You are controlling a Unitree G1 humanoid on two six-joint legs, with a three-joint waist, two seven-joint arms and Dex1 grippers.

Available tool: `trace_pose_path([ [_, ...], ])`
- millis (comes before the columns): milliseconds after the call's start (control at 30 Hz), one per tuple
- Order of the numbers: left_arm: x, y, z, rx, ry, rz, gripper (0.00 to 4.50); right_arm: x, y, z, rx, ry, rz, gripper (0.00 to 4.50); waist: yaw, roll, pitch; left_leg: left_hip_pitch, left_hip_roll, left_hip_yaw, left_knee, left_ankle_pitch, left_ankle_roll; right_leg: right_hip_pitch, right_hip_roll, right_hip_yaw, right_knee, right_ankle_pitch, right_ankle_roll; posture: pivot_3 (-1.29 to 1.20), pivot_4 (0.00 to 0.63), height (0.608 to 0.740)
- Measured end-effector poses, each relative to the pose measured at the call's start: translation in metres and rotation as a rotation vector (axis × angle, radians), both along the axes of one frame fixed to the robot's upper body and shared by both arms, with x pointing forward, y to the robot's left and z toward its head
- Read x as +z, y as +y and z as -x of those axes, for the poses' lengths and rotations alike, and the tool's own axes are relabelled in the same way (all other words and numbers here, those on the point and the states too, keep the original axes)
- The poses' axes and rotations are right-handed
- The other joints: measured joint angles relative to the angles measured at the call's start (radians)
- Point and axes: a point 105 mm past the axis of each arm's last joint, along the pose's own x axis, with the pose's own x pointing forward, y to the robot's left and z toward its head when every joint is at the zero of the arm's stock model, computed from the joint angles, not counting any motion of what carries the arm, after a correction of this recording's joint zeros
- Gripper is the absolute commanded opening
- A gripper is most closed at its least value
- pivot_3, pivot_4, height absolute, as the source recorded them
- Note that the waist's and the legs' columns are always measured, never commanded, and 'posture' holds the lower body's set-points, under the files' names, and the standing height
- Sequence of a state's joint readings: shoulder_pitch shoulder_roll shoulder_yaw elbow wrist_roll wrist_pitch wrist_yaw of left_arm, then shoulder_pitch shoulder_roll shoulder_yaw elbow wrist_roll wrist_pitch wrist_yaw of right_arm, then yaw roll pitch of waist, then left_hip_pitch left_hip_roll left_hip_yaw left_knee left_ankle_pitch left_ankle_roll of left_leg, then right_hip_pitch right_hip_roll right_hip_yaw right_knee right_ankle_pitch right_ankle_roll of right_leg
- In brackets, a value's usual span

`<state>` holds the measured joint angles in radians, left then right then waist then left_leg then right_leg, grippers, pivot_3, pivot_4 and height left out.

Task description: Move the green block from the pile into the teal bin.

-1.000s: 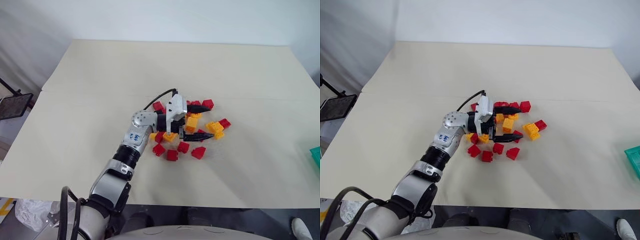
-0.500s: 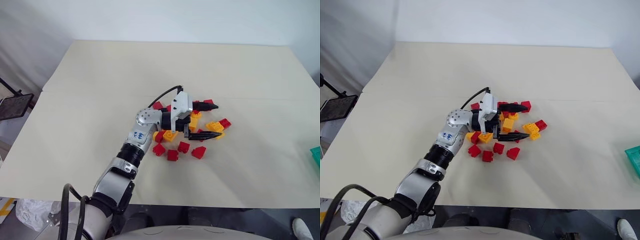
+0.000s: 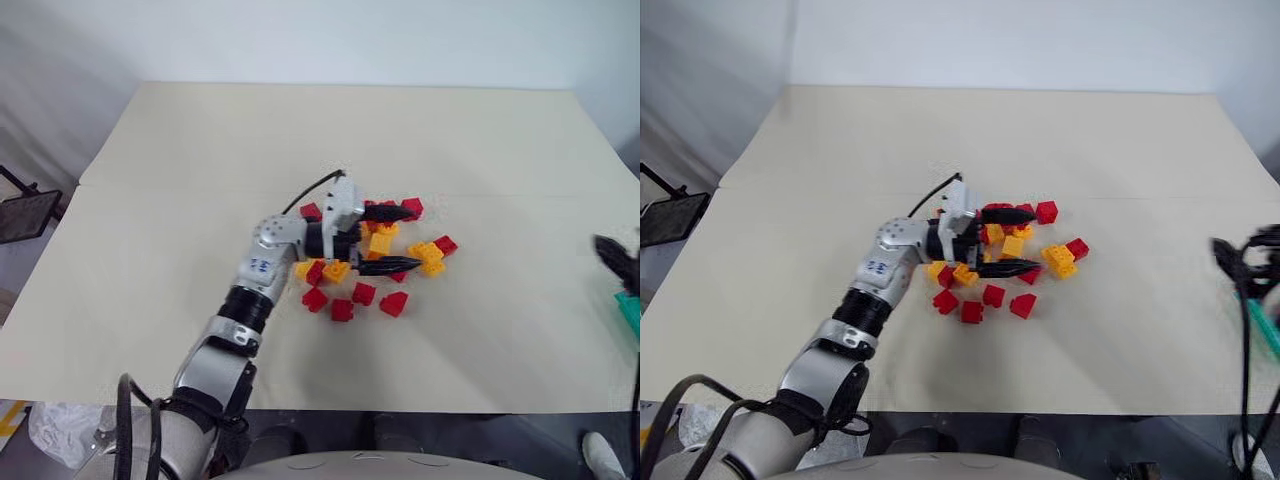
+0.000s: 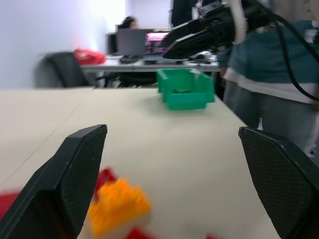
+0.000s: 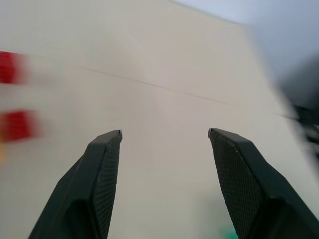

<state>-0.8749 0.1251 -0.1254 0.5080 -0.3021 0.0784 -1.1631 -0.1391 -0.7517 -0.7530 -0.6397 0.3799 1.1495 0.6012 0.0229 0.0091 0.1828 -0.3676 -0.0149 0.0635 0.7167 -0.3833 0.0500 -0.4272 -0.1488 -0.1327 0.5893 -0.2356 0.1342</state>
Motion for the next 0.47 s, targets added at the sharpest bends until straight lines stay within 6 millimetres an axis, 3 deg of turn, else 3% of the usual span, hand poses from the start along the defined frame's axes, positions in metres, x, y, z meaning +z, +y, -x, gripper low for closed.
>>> trace_pose_path([
  [67, -0.004, 0.032, 0.001, 0.054, 0.043, -0.03, 4.5, -0.009, 0.031, -0.006, 0.193, 0.046, 0.002, 2.91, -0.001, 0.0, 0.0, 0.0, 0.0, 0.0, 0.0, 0.0, 0.0, 0.0, 0.0, 0.0, 0.0, 0.0, 0.0, 0.0, 0.15, 0.74],
  [200, -0.003, 0.097, 0.006, 0.203, 0.073, -0.087, 4.5, -0.042, 0.054, -0.003, 0.463, 0.189, 0.04, 2.91, 0.007, 0.0, 0.0, -0.001, -0.002, -0.001, 0.0, 0.0, 0.0, 0.001, 0.0, -0.001, -0.002, 0.001, 0.002, 0.0, 0.15, 0.74],
  [333, -0.013, 0.132, 0.018, 0.27, 0.066, -0.165, 4.5, -0.051, 0.053, -0.005, 0.599, 0.198, 0.022, 2.91, 0.006, 0.0, 0.001, 0.0, -0.003, -0.001, 0.003, -0.001, 0.002, 0.004, -0.001, 0.001, -0.005, 0.003, 0.006, 0.0, 0.15, 0.74],
  [467, -0.027, 0.192, 0.031, 0.416, 0.094, -0.253, 4.5, -0.065, 0.024, -0.011, 0.686, 0.282, 0.091, 2.91, -0.007, 0.001, 0.001, 0.002, -0.001, 0.0, 0.002, -0.001, 0.002, 0.004, 0.0, 0.001, -0.005, 0.003, 0.005, 0.0, 0.15, 0.74],
])
